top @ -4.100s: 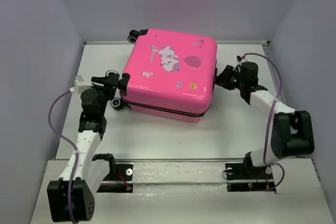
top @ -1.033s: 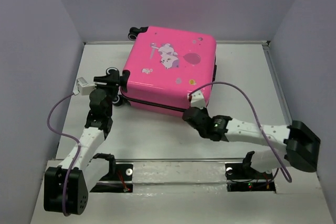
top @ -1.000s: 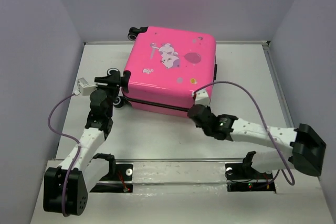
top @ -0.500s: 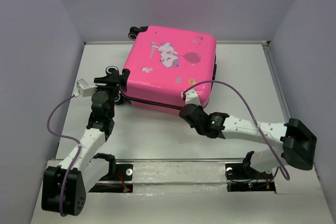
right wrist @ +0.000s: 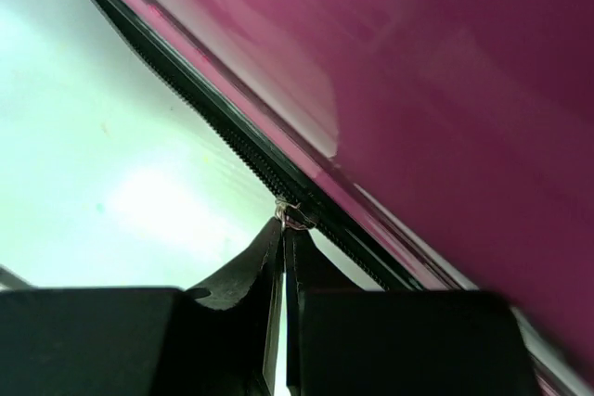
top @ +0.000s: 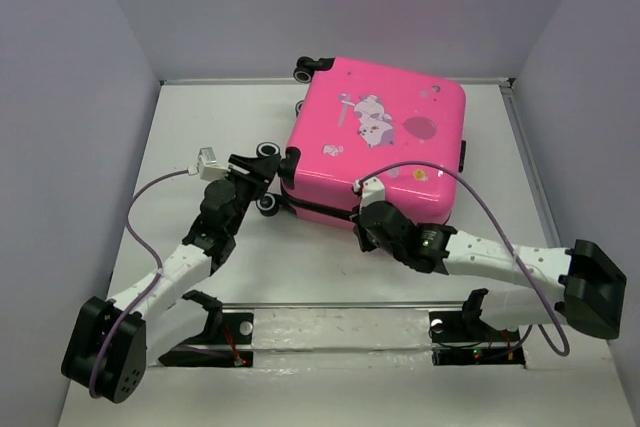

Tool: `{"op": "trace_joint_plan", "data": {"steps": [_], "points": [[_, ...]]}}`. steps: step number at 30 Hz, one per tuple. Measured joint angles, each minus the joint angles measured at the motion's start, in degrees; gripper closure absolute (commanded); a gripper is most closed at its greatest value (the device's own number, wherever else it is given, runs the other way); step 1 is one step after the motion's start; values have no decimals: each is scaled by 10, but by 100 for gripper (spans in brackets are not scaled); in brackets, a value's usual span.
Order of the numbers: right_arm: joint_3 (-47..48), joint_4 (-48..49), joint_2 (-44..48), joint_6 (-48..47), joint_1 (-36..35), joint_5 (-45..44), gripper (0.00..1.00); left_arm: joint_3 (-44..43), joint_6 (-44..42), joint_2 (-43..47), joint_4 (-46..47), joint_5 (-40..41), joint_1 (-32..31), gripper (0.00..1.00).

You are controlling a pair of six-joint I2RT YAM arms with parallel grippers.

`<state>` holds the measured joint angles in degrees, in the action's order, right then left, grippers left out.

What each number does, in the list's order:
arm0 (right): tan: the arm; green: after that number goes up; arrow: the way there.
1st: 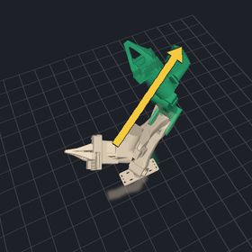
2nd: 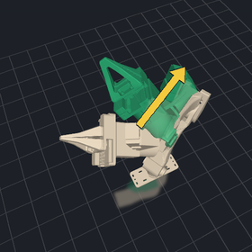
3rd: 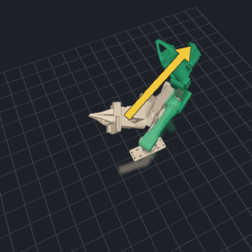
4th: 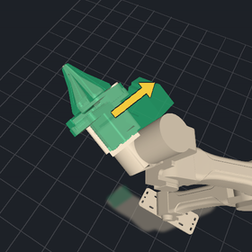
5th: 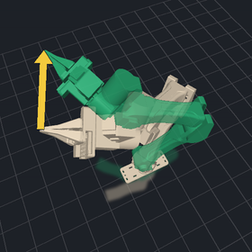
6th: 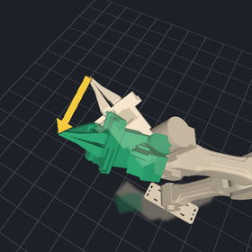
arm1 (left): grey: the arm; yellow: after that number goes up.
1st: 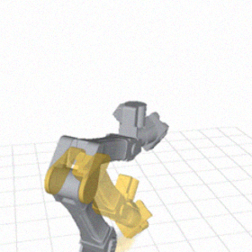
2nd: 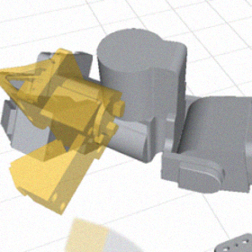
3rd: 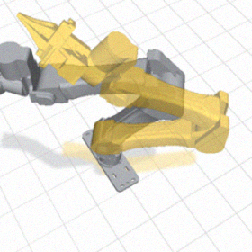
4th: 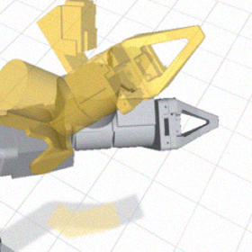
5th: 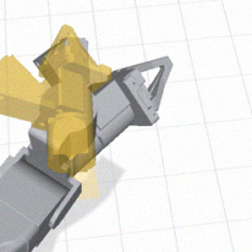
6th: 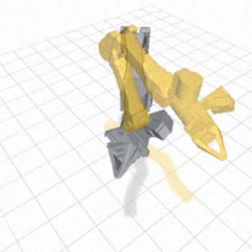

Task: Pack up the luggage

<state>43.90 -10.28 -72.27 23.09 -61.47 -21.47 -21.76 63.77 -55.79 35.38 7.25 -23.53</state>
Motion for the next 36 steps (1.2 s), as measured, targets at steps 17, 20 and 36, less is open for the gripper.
{"op": "trace_joint_plan", "data": {"steps": [17,20,36], "points": [[317,17,-316,-93,-24,110,93,38,-64,112,-57,33,-50,94],[322,55,-337,-100,-22,118,59,42,-79,125,-40,12,-68,94],[199,-44,149,43,49,29,14,15,-137,106,-138,-38,-82,71]]}}
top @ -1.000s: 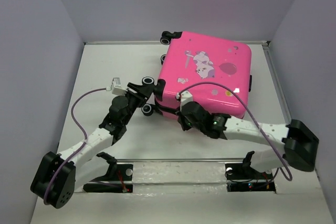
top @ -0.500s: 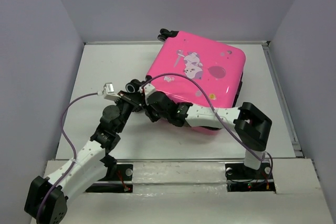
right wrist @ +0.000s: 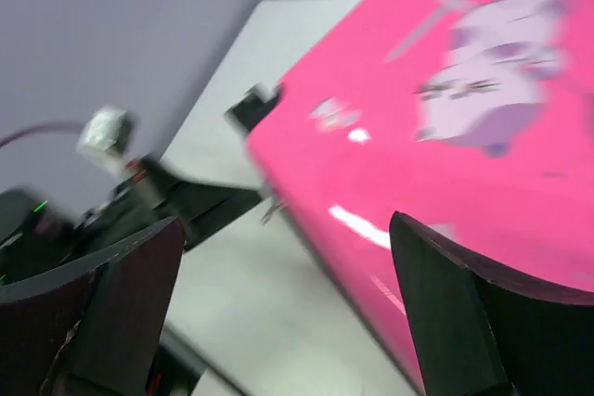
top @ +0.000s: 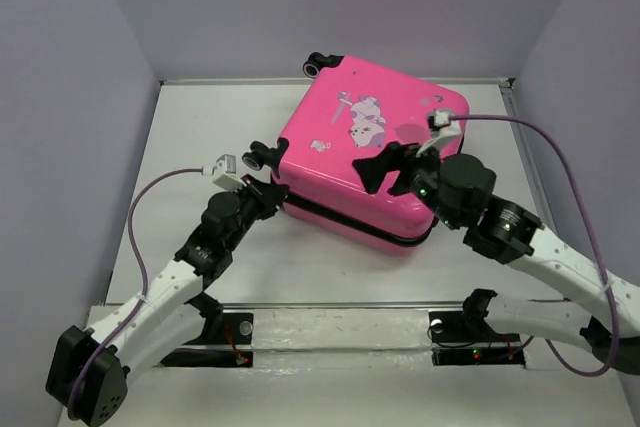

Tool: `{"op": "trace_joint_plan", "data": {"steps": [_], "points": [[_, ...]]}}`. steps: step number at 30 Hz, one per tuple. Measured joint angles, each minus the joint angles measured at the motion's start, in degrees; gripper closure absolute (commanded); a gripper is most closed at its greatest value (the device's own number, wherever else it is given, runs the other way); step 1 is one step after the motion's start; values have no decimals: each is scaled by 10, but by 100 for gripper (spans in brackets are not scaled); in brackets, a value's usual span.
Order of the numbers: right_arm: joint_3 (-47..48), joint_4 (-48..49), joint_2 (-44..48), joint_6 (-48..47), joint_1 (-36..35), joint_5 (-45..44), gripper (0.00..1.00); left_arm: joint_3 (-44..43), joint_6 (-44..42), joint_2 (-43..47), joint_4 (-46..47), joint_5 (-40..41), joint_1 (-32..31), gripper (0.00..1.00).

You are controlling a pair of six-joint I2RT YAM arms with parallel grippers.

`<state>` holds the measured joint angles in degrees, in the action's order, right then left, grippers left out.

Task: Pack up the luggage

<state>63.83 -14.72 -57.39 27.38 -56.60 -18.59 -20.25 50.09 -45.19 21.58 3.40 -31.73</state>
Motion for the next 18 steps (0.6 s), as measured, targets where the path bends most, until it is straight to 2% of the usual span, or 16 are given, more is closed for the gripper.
{"op": "trace_joint_plan", "data": {"steps": [2,3,4,5,6,7,9,10,12,14,18], "points": [[-10,-14,34,5,31,-38,32,-28,-19,1,-26,12,2,63],[-19,-26,55,9,65,-62,68,-64,-31,-6,-50,19,5,60],[-23,-35,64,7,85,-73,83,-90,-39,-15,-61,23,9,56],[-26,-42,70,7,106,-81,90,-117,-44,-26,-63,24,14,52],[-29,-47,71,6,133,-84,89,-153,-50,-44,-69,19,23,46],[-31,-56,70,7,170,-84,85,-187,-55,-64,-68,12,34,42],[-35,-61,62,10,228,-73,61,-234,-63,-100,-67,0,52,34],[-41,-62,54,12,263,-68,30,-271,-67,-137,-75,-19,71,32],[-59,-70,40,15,316,-48,5,-334,-76,-200,-80,-46,100,25],[-76,-75,32,17,353,-28,0,-367,-81,-246,-83,-72,128,22],[-112,-71,28,25,415,35,0,-428,-94,-360,-108,-121,183,16]]}}
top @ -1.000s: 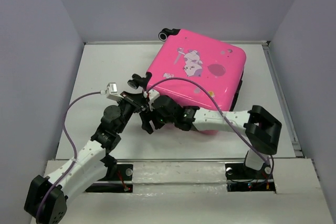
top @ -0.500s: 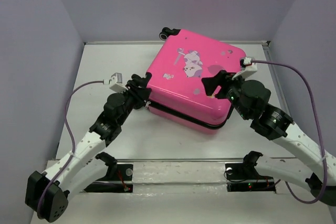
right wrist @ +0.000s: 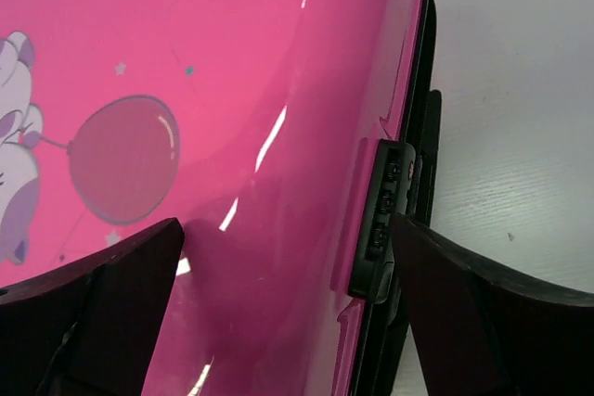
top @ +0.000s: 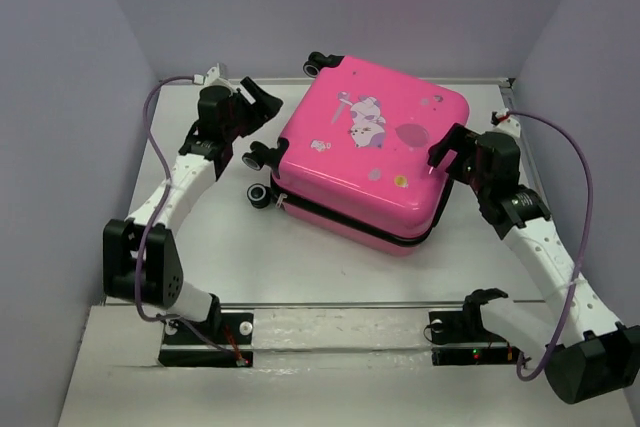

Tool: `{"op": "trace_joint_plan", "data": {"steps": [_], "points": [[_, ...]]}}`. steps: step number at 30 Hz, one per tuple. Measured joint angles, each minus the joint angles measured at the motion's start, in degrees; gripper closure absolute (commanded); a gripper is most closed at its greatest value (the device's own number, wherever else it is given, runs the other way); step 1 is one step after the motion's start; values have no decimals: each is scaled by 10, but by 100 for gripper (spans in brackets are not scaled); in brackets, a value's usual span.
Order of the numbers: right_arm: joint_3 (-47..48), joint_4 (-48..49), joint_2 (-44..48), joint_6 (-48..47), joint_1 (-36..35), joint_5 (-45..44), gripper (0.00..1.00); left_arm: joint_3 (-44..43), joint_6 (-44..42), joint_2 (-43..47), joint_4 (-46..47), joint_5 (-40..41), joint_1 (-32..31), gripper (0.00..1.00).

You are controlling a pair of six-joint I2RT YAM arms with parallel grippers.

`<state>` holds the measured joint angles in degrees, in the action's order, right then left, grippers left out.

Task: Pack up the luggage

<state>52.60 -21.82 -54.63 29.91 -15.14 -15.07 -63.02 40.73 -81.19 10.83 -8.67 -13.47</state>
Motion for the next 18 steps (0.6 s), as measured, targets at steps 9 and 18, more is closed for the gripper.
{"op": "trace_joint_plan", "data": {"steps": [9,18], "points": [[-21,108,-71,20,82,181,0,-17,-12,-116,-11,-70,10,16],[118,202,-280,-30,132,290,1,200,12,68,56,14,-40,16]]}}
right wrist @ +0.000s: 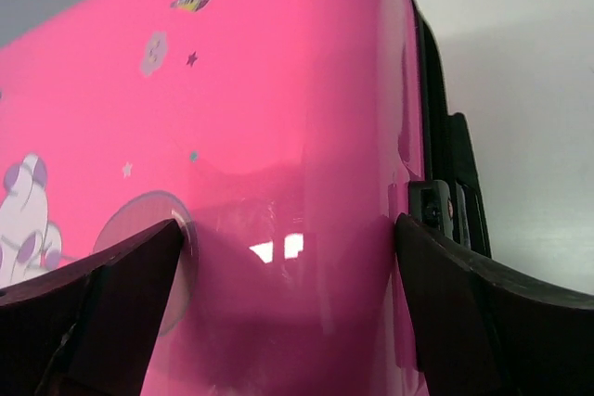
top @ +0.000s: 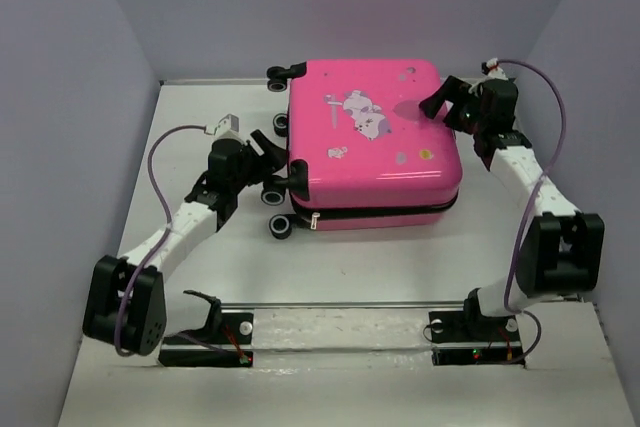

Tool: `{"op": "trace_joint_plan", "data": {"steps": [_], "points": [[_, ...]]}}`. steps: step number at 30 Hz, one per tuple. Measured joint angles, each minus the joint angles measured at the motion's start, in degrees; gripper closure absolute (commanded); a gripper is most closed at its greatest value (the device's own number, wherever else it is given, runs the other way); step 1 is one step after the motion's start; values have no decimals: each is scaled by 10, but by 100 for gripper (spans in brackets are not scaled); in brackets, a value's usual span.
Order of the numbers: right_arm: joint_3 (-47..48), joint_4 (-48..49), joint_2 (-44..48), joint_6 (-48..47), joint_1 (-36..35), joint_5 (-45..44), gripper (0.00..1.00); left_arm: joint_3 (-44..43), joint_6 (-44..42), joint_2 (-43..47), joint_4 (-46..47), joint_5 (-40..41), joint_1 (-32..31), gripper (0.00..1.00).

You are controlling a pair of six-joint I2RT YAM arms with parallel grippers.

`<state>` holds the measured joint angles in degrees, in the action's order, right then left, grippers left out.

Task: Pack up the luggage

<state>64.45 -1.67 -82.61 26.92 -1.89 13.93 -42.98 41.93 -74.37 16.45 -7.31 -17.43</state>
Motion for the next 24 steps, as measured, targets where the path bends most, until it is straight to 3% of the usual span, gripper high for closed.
{"op": "trace_joint_plan", "data": {"steps": [5,11,19,24], "points": [[169,-3,-156,-15,-3,54,0,82,14,123,-51,13,-82,16],[371,-21,-313,8,-36,136,0,88,16,163,-89,-74,-156,13],[546,-128,-339,36,-101,214,0,43,-48,201,-163,-121,-164,1],[565,-159,-290,12,-120,208,0,37,-91,261,-187,-172,-190,1]]}}
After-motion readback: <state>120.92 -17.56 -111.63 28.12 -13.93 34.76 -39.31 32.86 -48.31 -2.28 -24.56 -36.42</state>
